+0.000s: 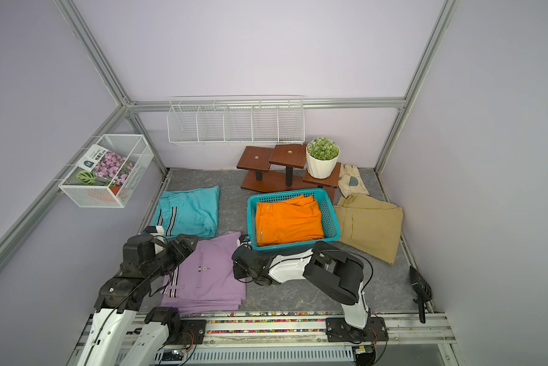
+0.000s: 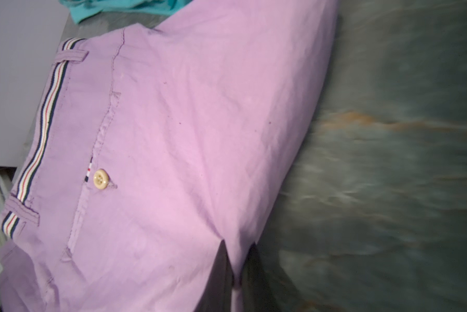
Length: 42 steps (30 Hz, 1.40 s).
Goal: Put the folded long pants in the basket
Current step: Move the basket to the center of the board.
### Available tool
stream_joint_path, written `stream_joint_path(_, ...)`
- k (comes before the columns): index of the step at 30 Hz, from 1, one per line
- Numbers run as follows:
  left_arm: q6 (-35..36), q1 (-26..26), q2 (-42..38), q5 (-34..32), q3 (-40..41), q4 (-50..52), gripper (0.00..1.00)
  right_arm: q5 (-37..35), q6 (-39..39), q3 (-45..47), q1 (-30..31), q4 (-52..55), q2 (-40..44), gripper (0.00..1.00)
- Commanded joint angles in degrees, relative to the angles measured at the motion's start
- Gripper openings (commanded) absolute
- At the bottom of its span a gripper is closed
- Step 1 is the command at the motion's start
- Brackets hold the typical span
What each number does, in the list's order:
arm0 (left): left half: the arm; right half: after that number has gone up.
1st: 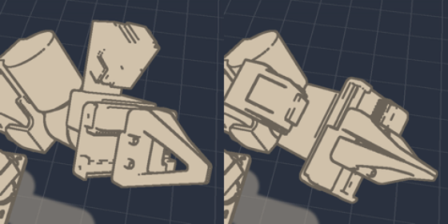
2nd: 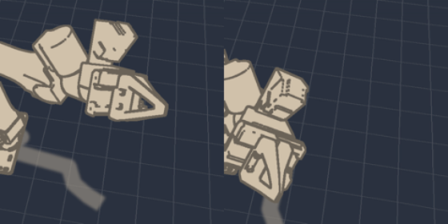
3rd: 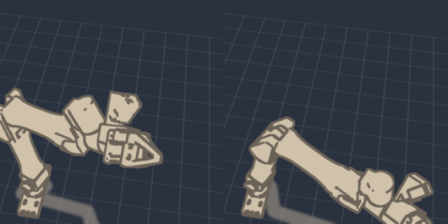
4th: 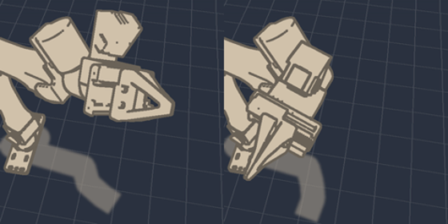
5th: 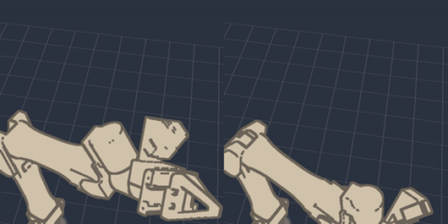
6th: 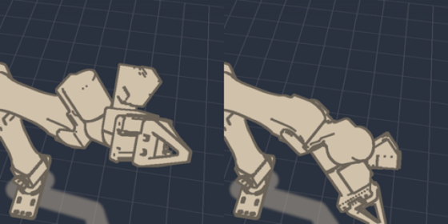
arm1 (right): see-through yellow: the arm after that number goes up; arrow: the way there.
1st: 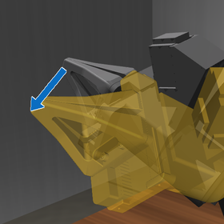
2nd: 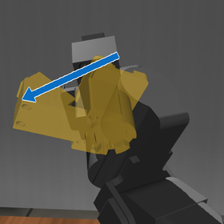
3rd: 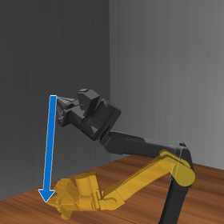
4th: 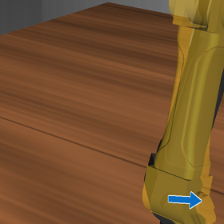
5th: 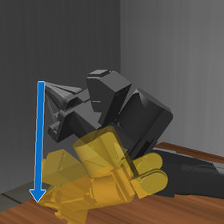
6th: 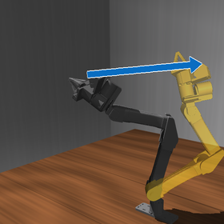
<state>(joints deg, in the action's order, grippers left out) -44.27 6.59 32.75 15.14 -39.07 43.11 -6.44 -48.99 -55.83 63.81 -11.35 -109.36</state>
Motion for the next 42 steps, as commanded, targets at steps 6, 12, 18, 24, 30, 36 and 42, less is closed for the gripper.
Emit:
stream_joint_path(6,-1.0,-0.3,0.9,-1.9,2.3,-2.6,0.92,-3.7,-1.4,9.4,-6.7,5.5,1.7,0.0)
stream_joint_path(12,-1.9,-0.3,1.6,-4.8,5.5,-6.0,0.92,-2.4,0.5,10.2,-10.1,7.3,1.3,0.0)
stream_joint_path(18,-3.8,-0.3,5.5,-11.8,7.5,-6.4,0.93,-4.0,2.0,9.1,-11.5,11.8,2.3,0.0)
stream_joint_path(24,-6.9,-0.3,5.3,-18.8,9.7,-4.3,0.98,-4.7,3.1,5.7,-11.9,15.4,2.2,0.0)
stream_joint_path(30,-8.5,-0.3,13.7,-20.7,12.9,-7.1,0.99,-4.1,3.6,4.2,-11.8,15.9,2.0,0.0)
stream_joint_path(36,-9.9,-0.3,15.2,-15.1,16.1,-9.8,0.95,-4.0,3.8,3.6,-11.8,16.3,2.2,0.0)
stream_joint_path(42,-10.0,-0.3,10.6,-8.2,18.8,-11.3,0.91,-3.6,4.0,3.0,-11.5,16.1,2.0,0.0)
